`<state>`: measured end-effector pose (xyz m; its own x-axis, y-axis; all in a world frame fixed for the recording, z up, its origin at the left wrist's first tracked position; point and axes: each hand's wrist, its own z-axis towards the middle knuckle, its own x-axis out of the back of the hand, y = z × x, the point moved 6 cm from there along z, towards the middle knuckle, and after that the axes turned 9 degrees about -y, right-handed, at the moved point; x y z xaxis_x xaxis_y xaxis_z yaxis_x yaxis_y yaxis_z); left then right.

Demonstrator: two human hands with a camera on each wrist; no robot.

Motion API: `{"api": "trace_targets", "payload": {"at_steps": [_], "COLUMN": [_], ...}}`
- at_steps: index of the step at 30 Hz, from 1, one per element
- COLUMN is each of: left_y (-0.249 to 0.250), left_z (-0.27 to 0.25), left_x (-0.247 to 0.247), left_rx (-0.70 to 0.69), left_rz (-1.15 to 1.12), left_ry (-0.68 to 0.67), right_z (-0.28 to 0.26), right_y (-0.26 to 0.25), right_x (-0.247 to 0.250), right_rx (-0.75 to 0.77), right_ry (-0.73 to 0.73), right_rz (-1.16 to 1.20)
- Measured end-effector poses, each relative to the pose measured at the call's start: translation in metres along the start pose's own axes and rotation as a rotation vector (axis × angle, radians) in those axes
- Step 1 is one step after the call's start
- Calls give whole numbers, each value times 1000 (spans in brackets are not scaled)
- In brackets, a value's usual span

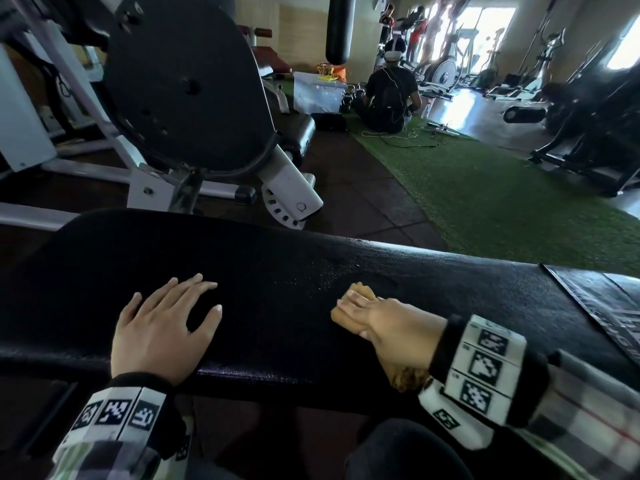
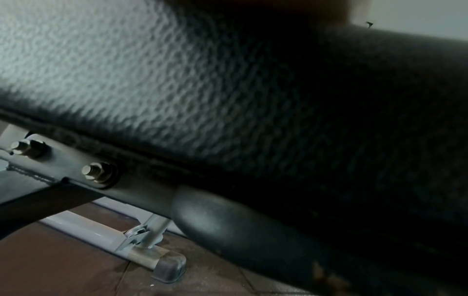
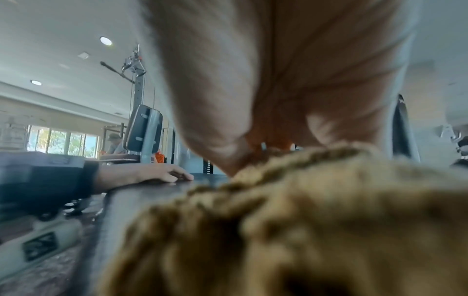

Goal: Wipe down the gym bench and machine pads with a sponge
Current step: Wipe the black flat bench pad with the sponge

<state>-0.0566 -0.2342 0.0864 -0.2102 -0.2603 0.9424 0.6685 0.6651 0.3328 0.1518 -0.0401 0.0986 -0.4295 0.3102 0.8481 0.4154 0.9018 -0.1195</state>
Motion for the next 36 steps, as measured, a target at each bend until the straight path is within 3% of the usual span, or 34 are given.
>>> {"api": "trace_targets", "payload": {"at_steps": [4, 7, 11, 16, 21, 26, 30, 33, 36], "left_y": [0, 0, 1, 2, 2, 3, 3, 2, 1], "left_z": [1, 0, 0, 0, 0, 0, 0, 0, 0], "left_x": [1, 1, 1, 2, 3, 4, 4, 4, 4], "left_rx": [-1, -2, -5, 0, 15, 10, 3, 9, 15], "left_rz": [3, -2, 10, 0, -13, -15, -13, -18, -20], "left_ry": [3, 16, 13, 21, 27, 20, 26, 28, 35], "right_z": [22, 38, 50, 26, 9, 43, 56, 39, 16], "right_y": [5, 12, 56, 88, 45, 24, 54, 77, 70], "right_x": [26, 53, 76, 60, 46, 64, 77, 66, 51], "right_rx": [-88, -76, -200, -286, -225, -192, -206, -248, -261], "right_ry": [-29, 59, 92, -3, -40, -48, -17, -33, -17], "right_rz": [-50, -119, -151, -215, -265, -306, -268, -246, -235]}}
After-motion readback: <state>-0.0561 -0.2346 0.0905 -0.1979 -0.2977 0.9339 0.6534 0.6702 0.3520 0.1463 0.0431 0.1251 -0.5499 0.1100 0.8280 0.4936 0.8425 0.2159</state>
